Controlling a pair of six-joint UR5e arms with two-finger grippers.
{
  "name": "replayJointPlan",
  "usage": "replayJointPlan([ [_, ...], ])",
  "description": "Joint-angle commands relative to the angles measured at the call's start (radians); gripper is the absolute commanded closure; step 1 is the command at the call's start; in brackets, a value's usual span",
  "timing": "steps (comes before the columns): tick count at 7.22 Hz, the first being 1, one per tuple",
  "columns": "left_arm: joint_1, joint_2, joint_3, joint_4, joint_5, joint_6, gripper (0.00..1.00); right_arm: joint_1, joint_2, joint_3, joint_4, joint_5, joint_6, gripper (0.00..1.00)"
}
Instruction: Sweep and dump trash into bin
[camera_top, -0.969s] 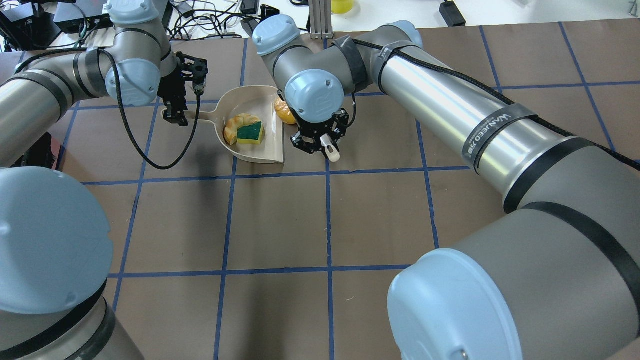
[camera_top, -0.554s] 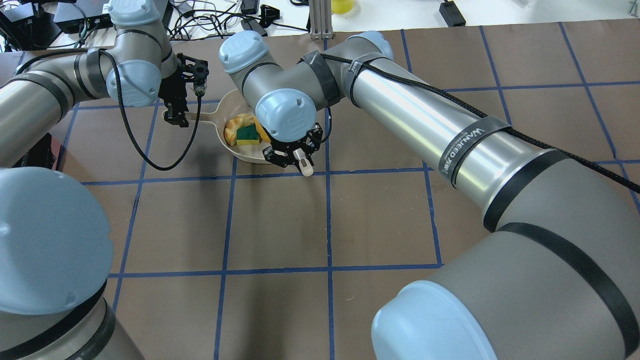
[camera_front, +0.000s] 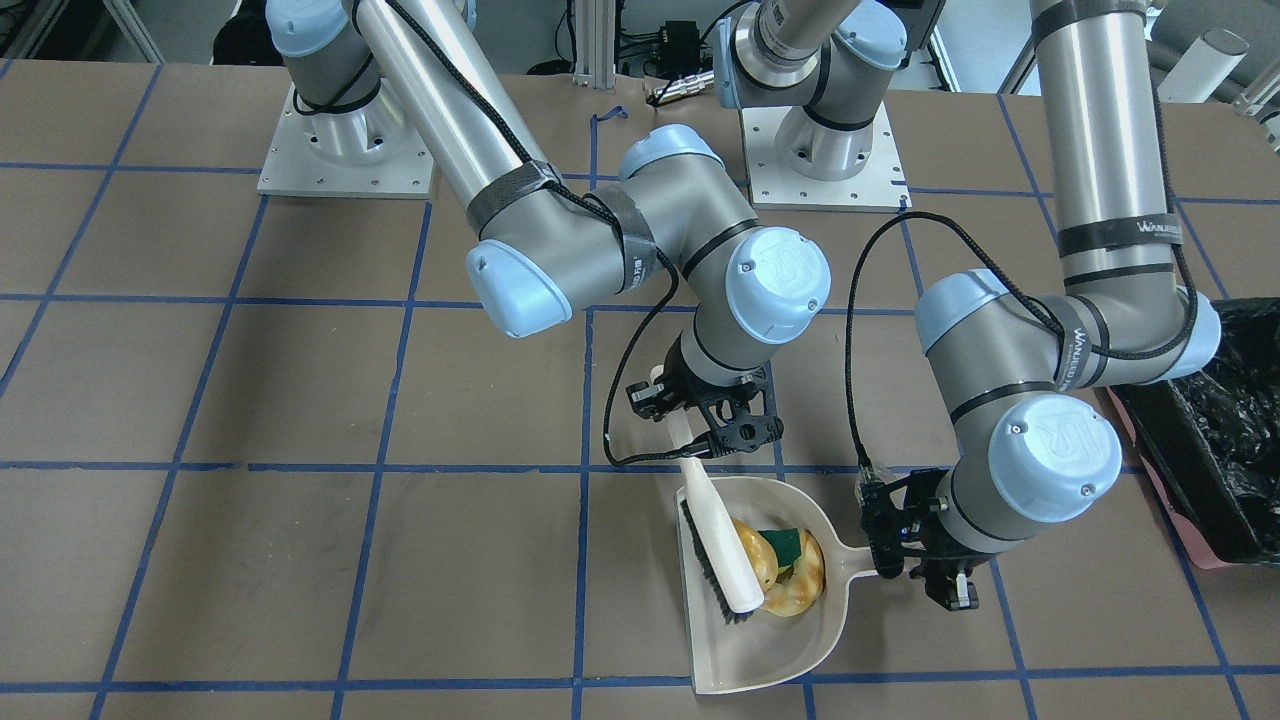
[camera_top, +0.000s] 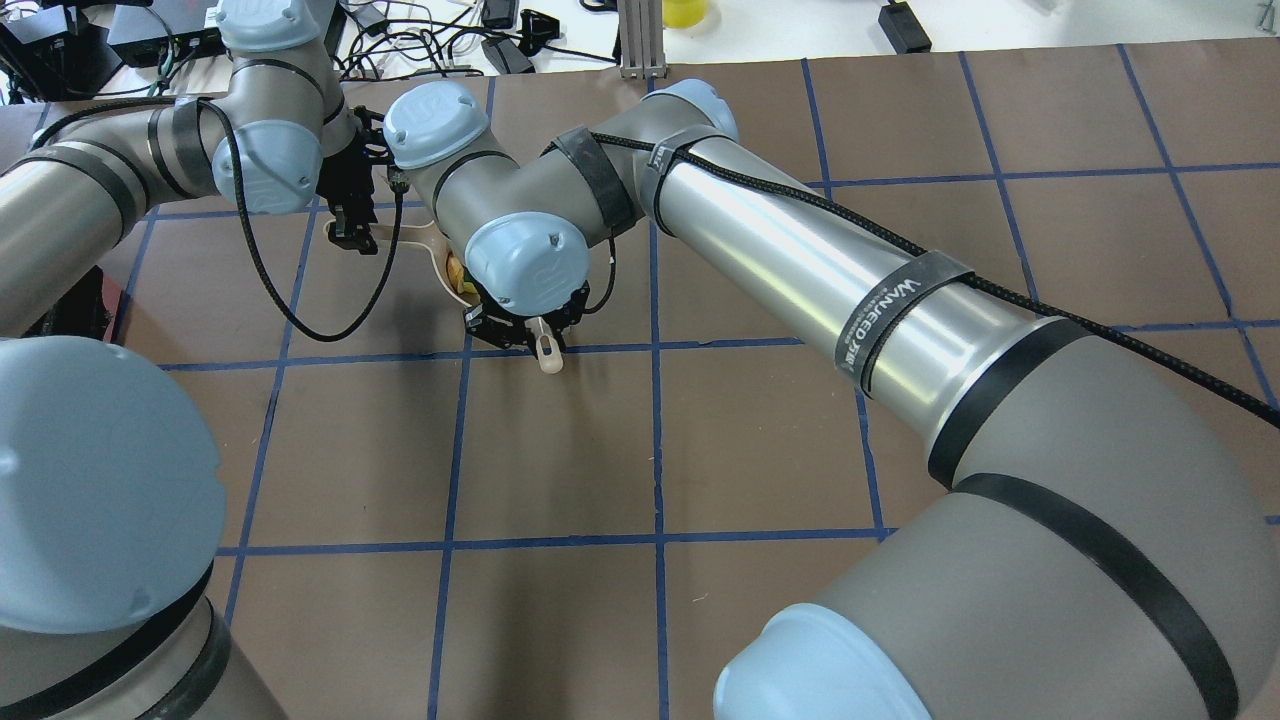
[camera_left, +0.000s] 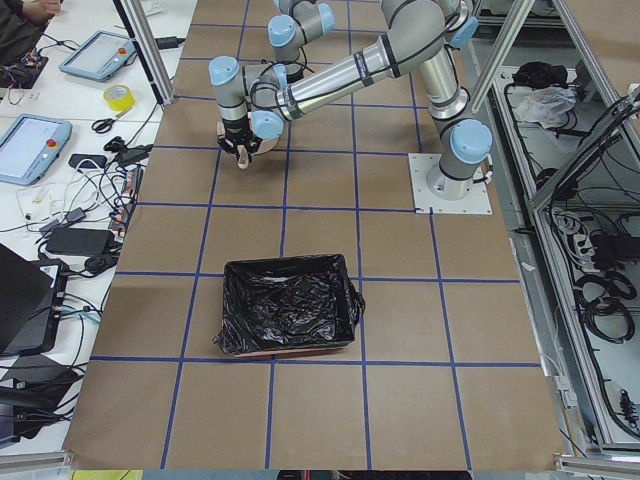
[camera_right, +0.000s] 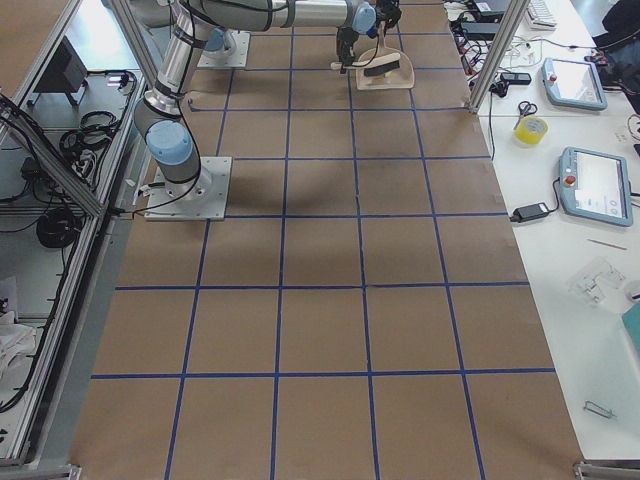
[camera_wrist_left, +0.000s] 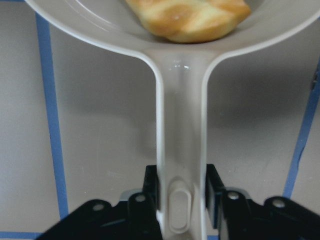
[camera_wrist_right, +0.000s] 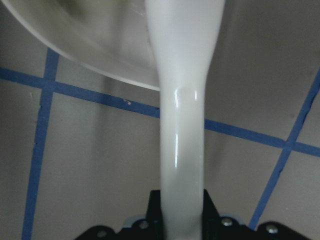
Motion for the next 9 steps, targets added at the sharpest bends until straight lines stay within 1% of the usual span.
replayJointPlan([
  [1,0.000,0.000,-0.001,0.002,-0.001,0.000,1.00,0.009,0.006,-0.003,0.003,0.003,0.012,0.86],
  [3,0.000,0.005,-0.003,0.002,-0.001,0.003,1.00,0.008,0.003,-0.003,0.013,-0.003,0.009,0.85],
  [4,0.000,0.003,-0.001,0.002,-0.001,0.005,1.00,0.000,-0.002,-0.003,0.045,-0.009,0.000,0.85],
  [5,0.000,0.003,-0.003,0.002,-0.001,0.005,1.00,-0.014,-0.012,-0.003,0.079,-0.038,0.000,0.86],
  [8,0.000,0.005,-0.003,0.002,-0.004,0.008,1.00,-0.113,-0.066,0.011,0.140,-0.044,-0.020,0.86],
  [9,0.002,0.003,-0.003,0.002,-0.012,0.012,1.00,-0.129,-0.077,0.013,0.170,-0.051,-0.036,0.86],
])
